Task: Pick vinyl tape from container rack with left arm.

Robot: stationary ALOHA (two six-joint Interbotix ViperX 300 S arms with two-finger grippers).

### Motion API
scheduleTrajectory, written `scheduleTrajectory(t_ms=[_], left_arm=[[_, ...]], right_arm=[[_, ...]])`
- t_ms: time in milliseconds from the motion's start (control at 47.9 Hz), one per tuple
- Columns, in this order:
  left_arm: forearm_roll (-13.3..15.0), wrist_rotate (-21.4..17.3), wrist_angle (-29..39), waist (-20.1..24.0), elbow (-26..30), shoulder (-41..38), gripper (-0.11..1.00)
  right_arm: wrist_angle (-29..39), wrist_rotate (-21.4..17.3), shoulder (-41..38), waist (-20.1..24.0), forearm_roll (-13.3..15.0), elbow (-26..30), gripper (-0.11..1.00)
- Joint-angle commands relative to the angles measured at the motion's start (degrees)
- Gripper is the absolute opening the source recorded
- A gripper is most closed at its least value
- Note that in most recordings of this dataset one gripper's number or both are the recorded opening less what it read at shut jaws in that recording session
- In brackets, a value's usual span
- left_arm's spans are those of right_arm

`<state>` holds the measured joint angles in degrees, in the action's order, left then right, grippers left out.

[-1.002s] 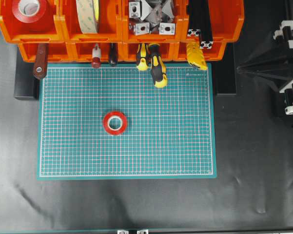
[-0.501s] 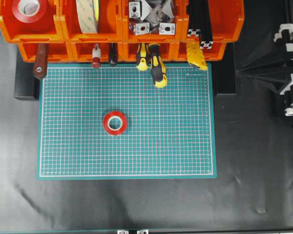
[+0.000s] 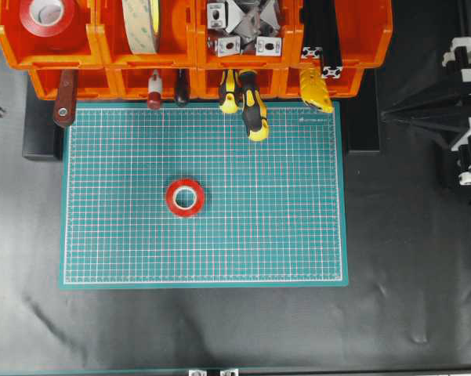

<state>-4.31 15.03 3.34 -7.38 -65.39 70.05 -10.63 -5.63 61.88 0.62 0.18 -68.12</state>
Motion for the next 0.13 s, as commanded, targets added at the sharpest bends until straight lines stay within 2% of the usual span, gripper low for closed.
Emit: scheduleTrajectory(t_ms=[0,104], left_arm=[[0.0,1.0,-0.5,0.1,0.4,-1.2,0.83],[0.0,1.1,-0.4,0.1,0.5,-1.1,0.83]], right_arm=[[-0.1,0.1,-0.3,-0.2,0.1,0.6,0.0],[-0.1,0.1,-0.4,-0.2,0.1,0.7,0.0]])
